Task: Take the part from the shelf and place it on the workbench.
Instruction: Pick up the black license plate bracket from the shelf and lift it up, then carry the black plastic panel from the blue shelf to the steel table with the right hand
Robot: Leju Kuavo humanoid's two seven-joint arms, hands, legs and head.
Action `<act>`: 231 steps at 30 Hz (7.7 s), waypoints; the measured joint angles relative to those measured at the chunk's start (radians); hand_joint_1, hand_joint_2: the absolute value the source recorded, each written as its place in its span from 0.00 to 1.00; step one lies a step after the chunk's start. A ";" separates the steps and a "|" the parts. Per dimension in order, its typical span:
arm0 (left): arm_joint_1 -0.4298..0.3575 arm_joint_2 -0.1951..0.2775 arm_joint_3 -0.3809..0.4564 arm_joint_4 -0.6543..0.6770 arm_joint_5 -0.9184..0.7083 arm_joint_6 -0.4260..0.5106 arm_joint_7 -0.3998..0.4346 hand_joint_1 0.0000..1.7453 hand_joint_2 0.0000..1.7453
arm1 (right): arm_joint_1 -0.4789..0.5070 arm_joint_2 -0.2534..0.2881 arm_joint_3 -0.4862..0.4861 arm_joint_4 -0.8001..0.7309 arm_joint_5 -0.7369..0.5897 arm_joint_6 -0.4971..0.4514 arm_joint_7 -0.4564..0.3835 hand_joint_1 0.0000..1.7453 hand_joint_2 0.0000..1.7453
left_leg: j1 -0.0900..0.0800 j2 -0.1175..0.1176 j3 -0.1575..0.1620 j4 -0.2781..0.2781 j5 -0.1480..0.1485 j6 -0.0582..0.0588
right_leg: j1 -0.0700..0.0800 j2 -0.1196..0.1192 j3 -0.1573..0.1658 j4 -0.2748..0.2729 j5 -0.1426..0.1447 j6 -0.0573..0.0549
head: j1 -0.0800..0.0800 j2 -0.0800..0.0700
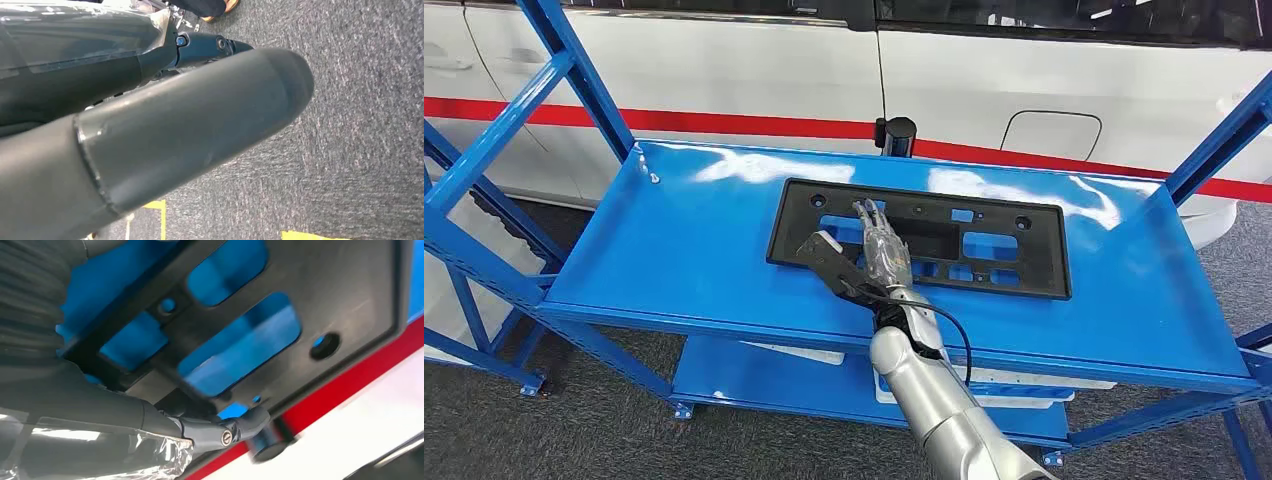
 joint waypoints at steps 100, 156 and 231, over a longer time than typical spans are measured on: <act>-0.094 -0.049 0.381 -0.001 0.240 -0.158 -0.577 0.00 1.00 | 0.081 -0.186 -0.062 -0.985 0.035 -0.076 -0.038 1.00 1.00 | 0.000 0.000 0.003 0.000 0.000 0.000 | 0.000 0.000 0.003 0.000 0.000 0.000 | 0.000 0.000; -0.070 -0.026 0.442 -0.001 0.182 -0.014 -0.376 0.00 1.00 | 0.102 -0.172 -0.149 -0.961 -0.277 -0.045 -0.118 1.00 1.00 | -0.007 0.013 0.049 -0.006 -0.023 0.047 | -0.005 -0.009 -0.123 0.300 -0.142 0.003 | 0.004 0.000; -0.048 -0.024 0.519 -0.001 0.237 0.016 -0.361 0.00 1.00 | 0.140 -0.151 -0.215 -0.939 -0.394 -0.029 -0.178 1.00 1.00 | 0.005 0.010 -0.113 0.123 -0.043 -0.020 | -0.011 -0.013 0.099 0.011 -0.080 -0.016 | 0.002 0.000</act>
